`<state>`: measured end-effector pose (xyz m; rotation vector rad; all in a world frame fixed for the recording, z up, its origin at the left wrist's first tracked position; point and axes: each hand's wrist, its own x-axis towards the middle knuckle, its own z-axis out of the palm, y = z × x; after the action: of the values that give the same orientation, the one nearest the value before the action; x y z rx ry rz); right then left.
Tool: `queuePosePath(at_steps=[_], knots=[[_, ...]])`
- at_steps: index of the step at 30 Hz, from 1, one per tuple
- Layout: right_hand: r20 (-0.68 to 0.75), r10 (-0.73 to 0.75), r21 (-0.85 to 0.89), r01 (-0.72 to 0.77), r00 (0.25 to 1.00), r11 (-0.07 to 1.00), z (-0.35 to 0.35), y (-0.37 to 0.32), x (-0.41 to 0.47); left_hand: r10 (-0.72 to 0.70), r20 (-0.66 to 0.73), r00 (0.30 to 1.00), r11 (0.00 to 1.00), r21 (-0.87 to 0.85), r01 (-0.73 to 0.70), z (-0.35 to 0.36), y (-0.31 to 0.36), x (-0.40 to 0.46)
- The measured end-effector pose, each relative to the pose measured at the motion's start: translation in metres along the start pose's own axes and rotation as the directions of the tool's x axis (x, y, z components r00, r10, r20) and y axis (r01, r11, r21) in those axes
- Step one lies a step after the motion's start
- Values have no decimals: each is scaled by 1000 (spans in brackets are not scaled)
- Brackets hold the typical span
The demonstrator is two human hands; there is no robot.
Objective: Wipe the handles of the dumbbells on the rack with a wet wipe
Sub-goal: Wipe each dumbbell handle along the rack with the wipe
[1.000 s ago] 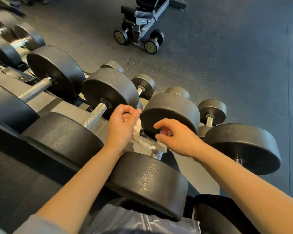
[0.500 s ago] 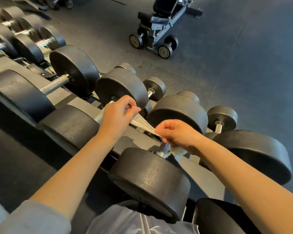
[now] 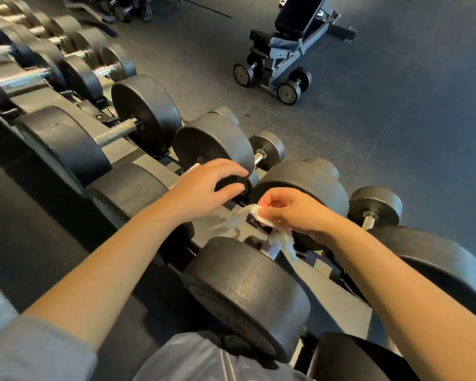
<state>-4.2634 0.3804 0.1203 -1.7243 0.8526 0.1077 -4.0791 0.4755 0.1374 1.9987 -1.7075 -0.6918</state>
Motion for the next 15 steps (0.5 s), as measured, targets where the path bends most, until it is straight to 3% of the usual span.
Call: queuePosePath(at_steps=[2,4,8,10,12,15], knots=[[-3,-41,23,41,999,999,3,-6,5,-59,169,984,975,-201,93,-1,5,6],[-15,-41,35,41,999,999,4,-13,9,-81,339,937,937,-296,188,0,5,14],[-1,-37,13,37,999,999,1,-23,16,-67,467,882,851,-434,295,-11,-6,33],[21,-44,-15,44,999,999,1,-29,21,-43,495,868,907,-345,241,-24,-13,45],[5,-11,-99,12,1000,995,3,-37,30,-44,483,875,985,-125,118,-36,-19,57],[-46,62,-230,-71,997,971,7,-59,50,-19,440,898,999,43,0,-56,-35,71]])
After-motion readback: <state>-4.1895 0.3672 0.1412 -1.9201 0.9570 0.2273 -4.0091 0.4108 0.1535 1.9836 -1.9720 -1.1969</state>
